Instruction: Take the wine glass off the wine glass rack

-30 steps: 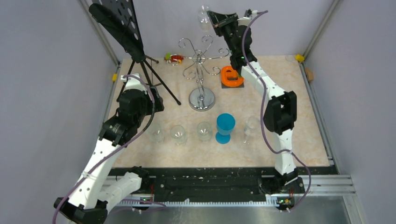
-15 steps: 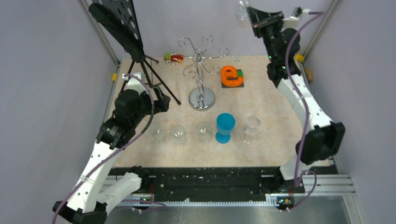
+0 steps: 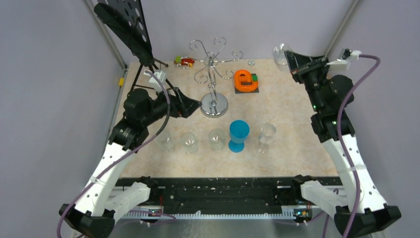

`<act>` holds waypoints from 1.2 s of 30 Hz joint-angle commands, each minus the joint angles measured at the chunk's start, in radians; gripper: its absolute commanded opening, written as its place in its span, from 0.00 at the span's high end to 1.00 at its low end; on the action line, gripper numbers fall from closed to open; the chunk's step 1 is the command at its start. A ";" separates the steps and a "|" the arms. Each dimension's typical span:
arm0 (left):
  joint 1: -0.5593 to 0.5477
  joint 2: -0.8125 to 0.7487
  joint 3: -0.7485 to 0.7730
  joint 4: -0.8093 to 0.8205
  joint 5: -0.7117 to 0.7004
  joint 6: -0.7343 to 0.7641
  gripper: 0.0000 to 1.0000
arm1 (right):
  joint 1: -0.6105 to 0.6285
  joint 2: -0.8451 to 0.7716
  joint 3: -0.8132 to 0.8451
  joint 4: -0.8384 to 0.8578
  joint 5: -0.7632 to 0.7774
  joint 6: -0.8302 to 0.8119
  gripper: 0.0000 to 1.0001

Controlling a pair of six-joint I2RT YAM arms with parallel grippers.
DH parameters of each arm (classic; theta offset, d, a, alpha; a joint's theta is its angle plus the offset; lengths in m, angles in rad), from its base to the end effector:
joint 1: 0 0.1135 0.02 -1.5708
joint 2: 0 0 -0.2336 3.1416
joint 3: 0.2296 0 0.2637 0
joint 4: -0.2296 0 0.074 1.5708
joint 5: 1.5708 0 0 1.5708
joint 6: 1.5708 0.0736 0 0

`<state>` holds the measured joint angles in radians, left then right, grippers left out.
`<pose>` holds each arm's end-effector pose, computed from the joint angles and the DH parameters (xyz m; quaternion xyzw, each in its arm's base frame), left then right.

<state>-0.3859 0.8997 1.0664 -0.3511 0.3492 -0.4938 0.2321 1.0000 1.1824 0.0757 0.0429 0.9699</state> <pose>0.2302 -0.1207 0.3720 0.0700 0.7624 -0.3889 0.5125 0.2713 0.0609 0.4533 0.2358 0.5629 0.4371 0.6607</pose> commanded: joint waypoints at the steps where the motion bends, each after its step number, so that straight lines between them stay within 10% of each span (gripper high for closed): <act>1: 0.002 0.062 -0.022 0.226 0.212 -0.151 0.14 | -0.011 -0.114 -0.020 -0.004 -0.038 -0.005 1.00; 11: -0.080 0.223 -0.062 0.876 0.262 -0.671 0.12 | -0.010 -0.206 -0.103 0.184 -0.252 0.313 1.00; 31: -0.216 0.674 0.196 1.500 0.188 -1.103 0.08 | -0.010 -0.193 -0.235 0.618 -0.410 0.736 1.00; 36: -0.232 0.759 0.276 1.623 0.237 -1.259 0.19 | -0.010 -0.192 -0.251 0.621 -0.410 0.748 1.00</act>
<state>-0.6029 1.6207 1.2602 1.0641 0.5423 -1.6020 0.2306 0.8185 0.9222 0.5587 -0.3687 1.6611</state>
